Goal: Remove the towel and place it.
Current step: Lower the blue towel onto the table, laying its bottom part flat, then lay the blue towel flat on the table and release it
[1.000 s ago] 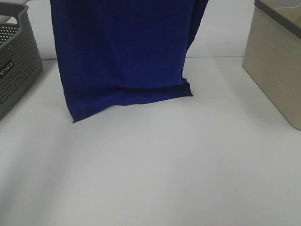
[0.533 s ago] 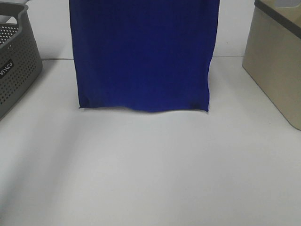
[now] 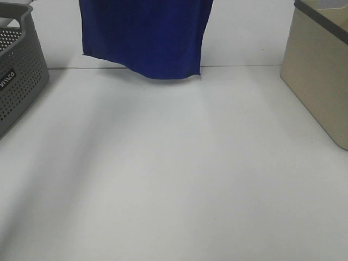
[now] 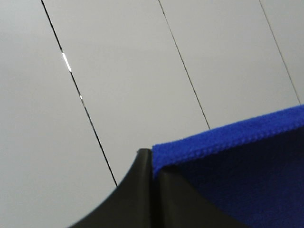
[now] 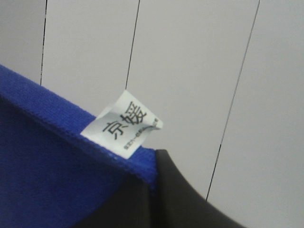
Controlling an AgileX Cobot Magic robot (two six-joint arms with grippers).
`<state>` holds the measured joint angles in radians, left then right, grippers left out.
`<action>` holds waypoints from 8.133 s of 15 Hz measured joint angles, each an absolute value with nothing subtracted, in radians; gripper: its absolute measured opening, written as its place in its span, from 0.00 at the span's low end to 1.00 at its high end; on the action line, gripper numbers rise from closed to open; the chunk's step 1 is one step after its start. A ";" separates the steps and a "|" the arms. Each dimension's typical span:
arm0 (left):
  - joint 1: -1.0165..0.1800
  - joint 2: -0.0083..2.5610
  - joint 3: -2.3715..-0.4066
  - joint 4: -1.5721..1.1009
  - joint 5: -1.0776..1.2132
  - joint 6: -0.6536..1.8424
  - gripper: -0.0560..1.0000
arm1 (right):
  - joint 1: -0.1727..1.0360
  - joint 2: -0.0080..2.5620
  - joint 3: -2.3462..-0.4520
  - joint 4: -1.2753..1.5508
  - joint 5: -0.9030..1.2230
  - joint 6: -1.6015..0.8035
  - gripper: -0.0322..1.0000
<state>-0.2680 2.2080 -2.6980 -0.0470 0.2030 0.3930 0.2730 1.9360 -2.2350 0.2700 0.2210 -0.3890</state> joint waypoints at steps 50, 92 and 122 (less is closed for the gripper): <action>-0.309 1.183 -0.634 -0.594 1.186 0.255 0.05 | 0.281 1.208 -0.674 0.586 1.203 -0.229 0.05; -0.482 2.018 -0.919 -0.393 1.203 0.285 0.72 | 0.271 1.946 -0.674 0.556 1.183 -0.415 0.67; -0.177 2.255 -1.916 -0.076 1.215 0.032 0.72 | 0.124 2.355 -2.060 0.250 1.213 -0.123 0.92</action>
